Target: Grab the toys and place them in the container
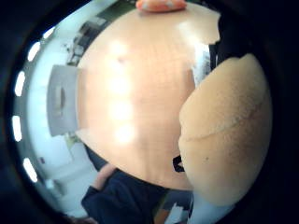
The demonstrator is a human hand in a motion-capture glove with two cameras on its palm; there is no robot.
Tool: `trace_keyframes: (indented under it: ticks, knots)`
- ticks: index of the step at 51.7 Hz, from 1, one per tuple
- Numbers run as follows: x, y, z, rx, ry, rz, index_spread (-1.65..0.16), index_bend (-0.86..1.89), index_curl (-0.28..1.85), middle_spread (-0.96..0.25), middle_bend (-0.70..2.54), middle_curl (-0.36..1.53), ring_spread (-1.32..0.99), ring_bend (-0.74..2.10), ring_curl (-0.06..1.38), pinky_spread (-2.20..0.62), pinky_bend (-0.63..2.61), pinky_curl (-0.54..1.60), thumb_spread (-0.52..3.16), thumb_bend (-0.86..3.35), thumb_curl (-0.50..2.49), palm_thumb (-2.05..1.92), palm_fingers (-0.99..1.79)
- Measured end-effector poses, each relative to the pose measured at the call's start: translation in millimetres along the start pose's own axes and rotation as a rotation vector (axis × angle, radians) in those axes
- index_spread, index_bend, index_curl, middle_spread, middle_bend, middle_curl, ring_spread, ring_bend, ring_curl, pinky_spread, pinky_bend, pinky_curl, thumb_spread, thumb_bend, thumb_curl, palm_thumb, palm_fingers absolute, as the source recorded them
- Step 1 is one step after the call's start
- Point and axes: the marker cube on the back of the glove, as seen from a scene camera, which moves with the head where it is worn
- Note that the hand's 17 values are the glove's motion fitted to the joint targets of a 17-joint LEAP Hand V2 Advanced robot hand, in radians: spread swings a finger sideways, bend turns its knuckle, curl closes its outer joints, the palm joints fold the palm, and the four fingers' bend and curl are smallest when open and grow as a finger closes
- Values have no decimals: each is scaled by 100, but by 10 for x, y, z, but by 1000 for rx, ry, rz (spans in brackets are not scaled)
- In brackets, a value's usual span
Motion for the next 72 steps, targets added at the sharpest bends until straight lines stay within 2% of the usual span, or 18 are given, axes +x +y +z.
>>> trace_keyframes:
  ticks: [8, 24, 35, 43, 51, 55, 57, 63, 68, 72]
  knots:
    - [26, -225, -429, -13, -73, -21, -44, 18, 41, -39, 63, 47, -45, 100, 49, -41, 85, 39, 94, 21, 48, 60, 118]
    - [-343, -435, -2138, 210, -186, -24, -48, 19, 51, -42, 74, 57, -44, 106, 53, -45, 88, 40, 71, 17, 63, 63, 113]
    - [-1275, -579, -3088, 304, -146, -155, -49, 20, 61, -43, 75, 61, -44, 106, 53, -45, 88, 40, 62, 14, 72, 63, 112]
    - [-2483, -443, -3596, 370, -141, -328, -50, 19, 67, -43, 75, 63, -45, 105, 54, -45, 89, 40, 57, 12, 78, 63, 111]
    - [-3564, -408, -3767, 378, -157, -472, -51, 18, 74, -43, 75, 65, -45, 106, 54, -45, 90, 40, 55, 10, 83, 63, 110]
    - [-4110, -312, -3732, 392, -143, -677, -51, 18, 77, -43, 74, 65, -45, 106, 54, -45, 90, 40, 54, 10, 86, 63, 109]
    - [-4306, -296, -3704, 396, -128, -726, -52, 17, 78, -43, 74, 66, -45, 106, 54, -45, 91, 41, 54, 9, 87, 63, 109]
    - [-4395, -654, -3629, 375, -188, -653, -52, 16, 81, -43, 75, 67, -45, 107, 54, -45, 91, 41, 53, 8, 90, 63, 108]
    - [-4509, -732, -3489, 398, -143, -831, -52, 15, 84, -43, 74, 68, -44, 107, 55, -45, 91, 41, 52, 7, 93, 63, 107]
    - [-4566, -803, -3387, 425, -84, -867, -53, 14, 85, -44, 74, 68, -45, 108, 55, -45, 92, 41, 52, 7, 95, 64, 106]
